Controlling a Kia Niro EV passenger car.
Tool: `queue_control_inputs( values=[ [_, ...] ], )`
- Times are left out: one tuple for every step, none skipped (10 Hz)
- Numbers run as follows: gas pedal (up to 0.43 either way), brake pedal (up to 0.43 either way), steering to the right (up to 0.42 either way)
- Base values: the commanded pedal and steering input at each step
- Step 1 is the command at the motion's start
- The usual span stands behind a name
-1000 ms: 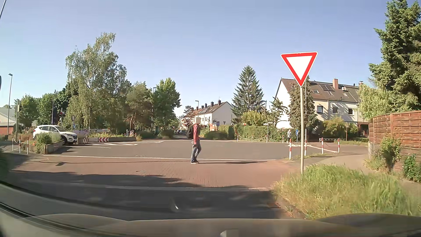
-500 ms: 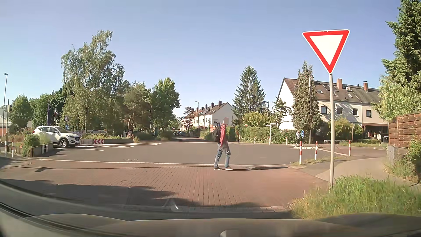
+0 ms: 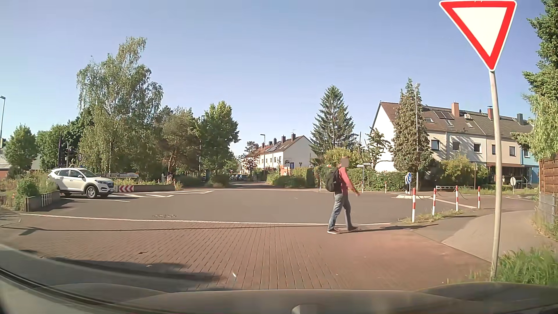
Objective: Follow the waypoints while adhering to traffic rules and regulations
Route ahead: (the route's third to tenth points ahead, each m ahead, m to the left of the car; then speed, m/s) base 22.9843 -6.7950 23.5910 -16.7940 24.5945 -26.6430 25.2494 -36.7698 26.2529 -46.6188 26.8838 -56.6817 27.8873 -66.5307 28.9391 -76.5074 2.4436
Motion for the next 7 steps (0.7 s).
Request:
queue_control_inputs(
  values=[
    [0.0, 0.0, -0.028],
    [0.0, 0.0, -0.024],
    [0.0, 0.0, -0.022],
    [0.0, 0.0, -0.02],
    [0.0, 0.0, -0.019],
    [0.0, 0.0, -0.019],
    [0.0, 0.0, -0.019]
  ],
)
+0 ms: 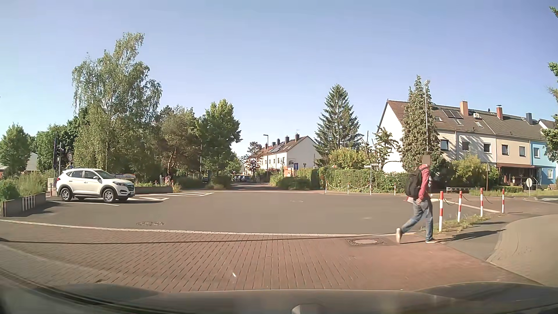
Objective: Follow the waypoints while adhering to traffic rules and regulations
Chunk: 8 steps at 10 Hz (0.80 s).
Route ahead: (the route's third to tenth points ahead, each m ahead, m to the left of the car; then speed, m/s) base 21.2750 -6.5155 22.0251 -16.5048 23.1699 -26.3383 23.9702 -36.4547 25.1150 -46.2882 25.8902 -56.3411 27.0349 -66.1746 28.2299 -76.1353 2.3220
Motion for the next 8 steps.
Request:
queue_control_inputs(
  values=[
    [0.0, 0.0, -0.019],
    [0.0, 0.0, -0.015],
    [0.0, 0.0, -0.008],
    [0.0, 0.0, -0.005],
    [0.0, 0.0, -0.006],
    [0.0, 0.0, -0.007],
    [0.0, 0.0, -0.006],
    [0.008, 0.0, -0.002]
  ],
)
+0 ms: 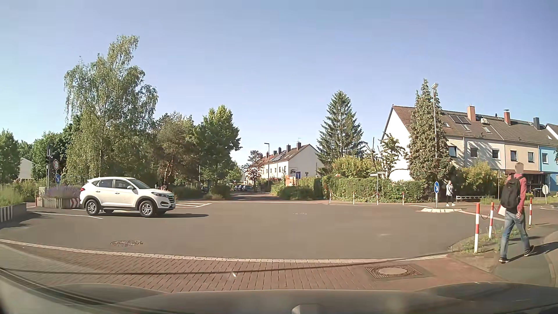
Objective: Follow the waypoints while adhering to traffic rules and regulations
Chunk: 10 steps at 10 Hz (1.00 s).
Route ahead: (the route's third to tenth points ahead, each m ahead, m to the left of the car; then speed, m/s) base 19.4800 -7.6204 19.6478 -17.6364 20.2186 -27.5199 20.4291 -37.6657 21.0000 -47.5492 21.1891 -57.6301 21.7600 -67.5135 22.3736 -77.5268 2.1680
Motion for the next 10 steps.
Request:
queue_control_inputs(
  values=[
    [0.008, 0.0, 0.0],
    [0.008, 0.0, 0.0],
    [0.008, 0.0, 0.0],
    [0.008, 0.0, 0.001],
    [0.008, 0.0, 0.001],
    [0.02, 0.0, 0.001],
    [0.028, 0.0, 0.003],
    [0.028, 0.0, 0.009],
    [0.028, 0.0, 0.014],
    [0.028, 0.0, 0.02]
  ],
)
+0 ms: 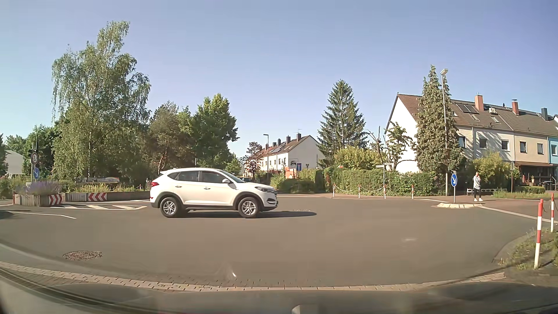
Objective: Follow the waypoints while adhering to traffic rules and regulations
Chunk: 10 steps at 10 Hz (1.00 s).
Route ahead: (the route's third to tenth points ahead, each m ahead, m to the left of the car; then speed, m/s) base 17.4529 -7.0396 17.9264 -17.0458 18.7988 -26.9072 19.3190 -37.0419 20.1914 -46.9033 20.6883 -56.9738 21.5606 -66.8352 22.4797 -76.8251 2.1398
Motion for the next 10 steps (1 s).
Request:
queue_control_inputs(
  values=[
    [0.047, 0.0, 0.029],
    [0.047, 0.0, 0.041],
    [0.047, 0.0, 0.057],
    [0.047, 0.0, 0.079],
    [0.047, 0.0, 0.102],
    [0.047, 0.0, 0.123],
    [0.047, 0.0, 0.136],
    [0.047, 0.0, 0.15],
    [0.0, 0.0, 0.166],
    [0.0, 0.0, 0.178]
  ],
)
